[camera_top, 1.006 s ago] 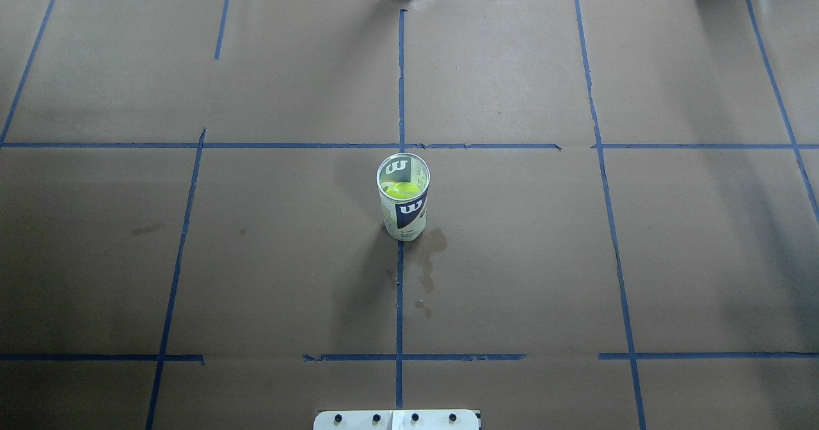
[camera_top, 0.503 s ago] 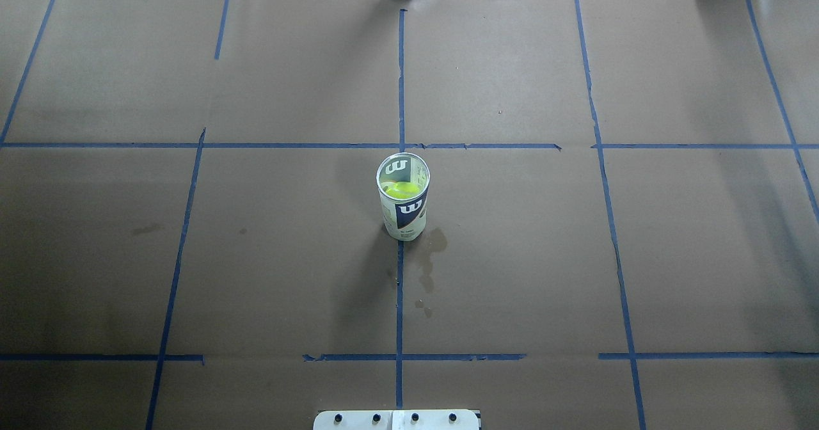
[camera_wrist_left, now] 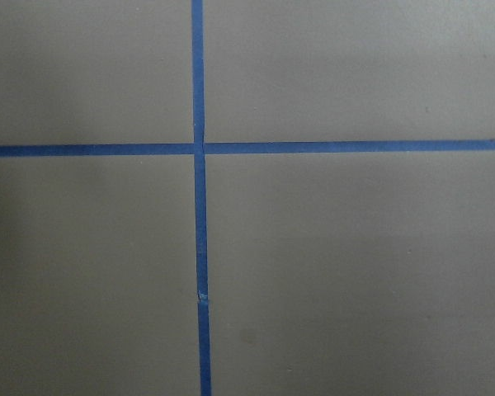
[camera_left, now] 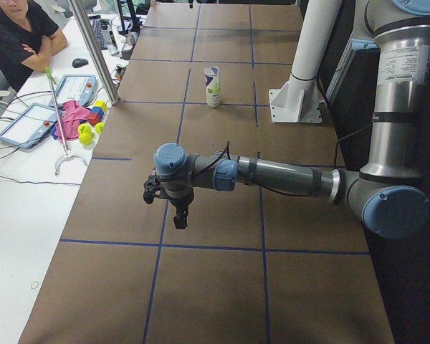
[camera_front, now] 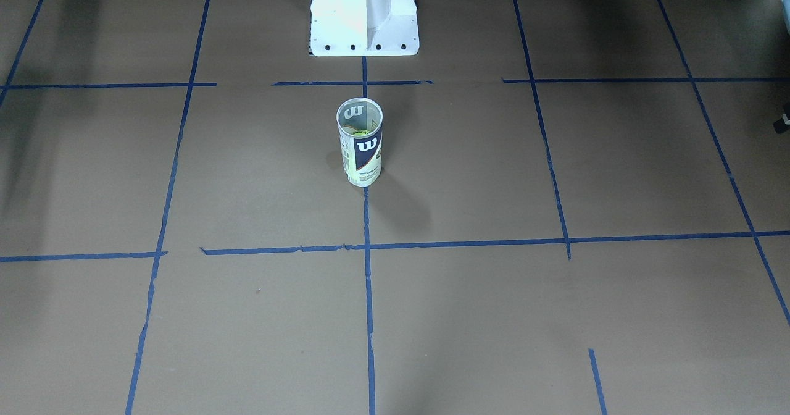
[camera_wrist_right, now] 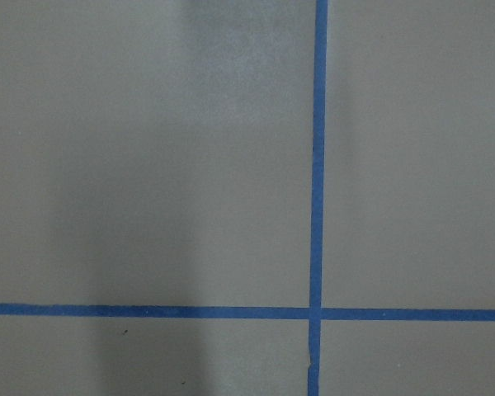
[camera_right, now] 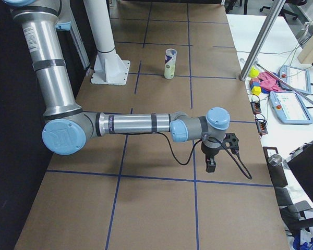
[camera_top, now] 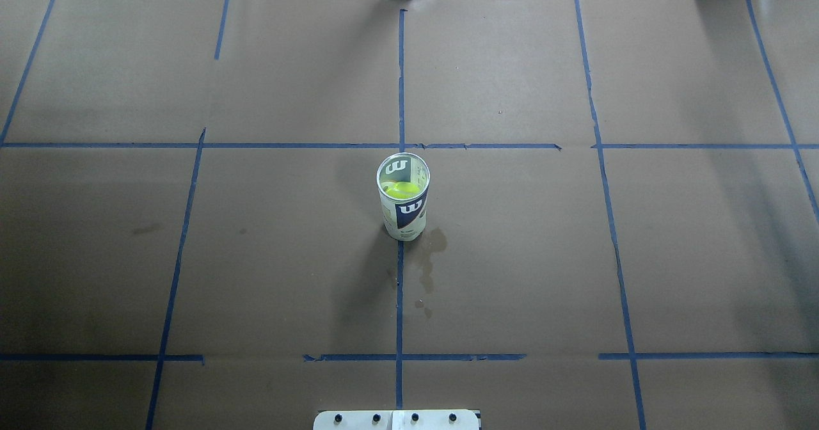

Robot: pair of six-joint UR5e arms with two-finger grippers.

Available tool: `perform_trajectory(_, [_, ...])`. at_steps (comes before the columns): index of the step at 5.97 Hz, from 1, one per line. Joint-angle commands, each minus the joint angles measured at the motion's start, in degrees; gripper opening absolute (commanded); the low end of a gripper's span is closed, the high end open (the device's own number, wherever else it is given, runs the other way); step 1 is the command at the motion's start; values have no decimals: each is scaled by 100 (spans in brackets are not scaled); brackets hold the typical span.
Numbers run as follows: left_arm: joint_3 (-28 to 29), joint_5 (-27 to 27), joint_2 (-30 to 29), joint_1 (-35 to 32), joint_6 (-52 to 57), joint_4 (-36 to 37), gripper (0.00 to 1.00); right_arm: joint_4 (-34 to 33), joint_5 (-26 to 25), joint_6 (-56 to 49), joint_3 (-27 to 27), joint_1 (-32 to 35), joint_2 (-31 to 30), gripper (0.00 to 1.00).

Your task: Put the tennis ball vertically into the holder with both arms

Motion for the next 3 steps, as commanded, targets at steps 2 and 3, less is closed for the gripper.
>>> perform_trajectory(2, [78, -3, -229, 0, 131, 53, 100, 38, 52, -82, 118, -188, -304, 100])
perform_trajectory(3, [131, -3, -255, 17, 122, 70, 100, 30, 104, -82, 223, -188, -348, 100])
